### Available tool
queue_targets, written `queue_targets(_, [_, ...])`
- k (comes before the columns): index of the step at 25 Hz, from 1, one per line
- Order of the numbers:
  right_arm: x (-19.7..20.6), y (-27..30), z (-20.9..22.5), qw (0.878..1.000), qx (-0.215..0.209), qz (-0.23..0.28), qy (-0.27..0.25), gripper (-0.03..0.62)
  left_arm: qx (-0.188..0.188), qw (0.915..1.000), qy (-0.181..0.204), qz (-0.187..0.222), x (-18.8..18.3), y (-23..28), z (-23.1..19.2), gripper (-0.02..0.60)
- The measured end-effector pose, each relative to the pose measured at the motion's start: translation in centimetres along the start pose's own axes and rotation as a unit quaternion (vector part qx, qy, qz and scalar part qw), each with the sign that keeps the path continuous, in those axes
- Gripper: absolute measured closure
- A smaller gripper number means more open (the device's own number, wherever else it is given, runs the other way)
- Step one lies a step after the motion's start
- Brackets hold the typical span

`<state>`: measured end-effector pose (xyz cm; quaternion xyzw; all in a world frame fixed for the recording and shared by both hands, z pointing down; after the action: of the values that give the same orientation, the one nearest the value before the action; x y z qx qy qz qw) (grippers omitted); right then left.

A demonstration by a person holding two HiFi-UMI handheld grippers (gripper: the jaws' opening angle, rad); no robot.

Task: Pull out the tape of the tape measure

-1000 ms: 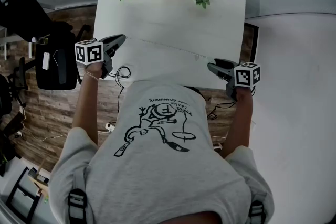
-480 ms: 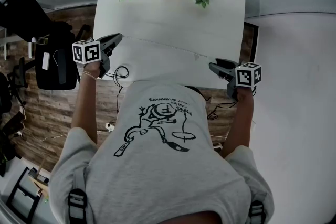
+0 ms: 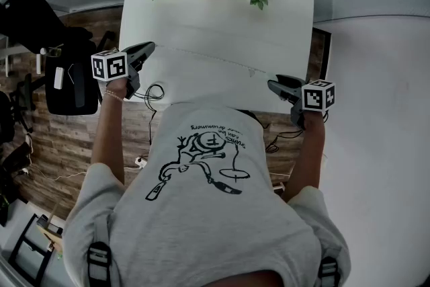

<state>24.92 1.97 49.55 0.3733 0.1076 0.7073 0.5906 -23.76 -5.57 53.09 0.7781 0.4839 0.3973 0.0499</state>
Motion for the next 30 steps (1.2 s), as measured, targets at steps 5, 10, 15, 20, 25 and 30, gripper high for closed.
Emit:
queue_targets(5, [0.1, -0.1, 0.2, 1.000, 0.007, -0.002, 0.000, 0.379, -0.004, 1.0000, 0.000, 0.001, 0.1, 0.0, -0.4, 0.558])
queue_targets(10, [0.2, -0.3, 0.4, 1.000, 0.010, -0.003, 0.001, 0.379, -0.007, 1.0000, -0.001, 0.001, 0.2, -0.1, -0.5, 0.558])
queue_targets(15, [0.2, -0.1, 0.6, 1.000, 0.012, -0.004, -0.002, 0.379, -0.005, 1.0000, -0.006, -0.002, 0.4, 0.1, -0.4, 0.558])
queue_targets(20, [0.3, 0.2, 0.9, 1.000, 0.013, -0.005, -0.001, 0.379, -0.010, 0.9998, -0.009, -0.013, 1.0, 0.1, -0.6, 0.558])
queue_targets(25, [0.3, 0.8, 1.2, 1.000, 0.017, -0.010, -0.007, 0.379, -0.007, 0.9997, -0.013, -0.018, 1.1, 0.5, -0.6, 0.558])
queue_targets(30, [0.5, 1.2, 1.7, 0.999, 0.023, -0.012, -0.020, 0.379, -0.012, 0.9994, -0.017, -0.029, 1.7, 0.7, -0.8, 0.558])
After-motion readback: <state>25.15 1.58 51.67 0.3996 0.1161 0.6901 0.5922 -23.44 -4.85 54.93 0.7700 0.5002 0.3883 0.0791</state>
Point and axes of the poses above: the fingertips, and each gripper's own axes: y forward along the fingers, z to its right, x out of its underside, the point moved 8 cm from there along -y, backward along the fingers, and after that the axes turned 9 degrees about z, right-handed, at the moved point
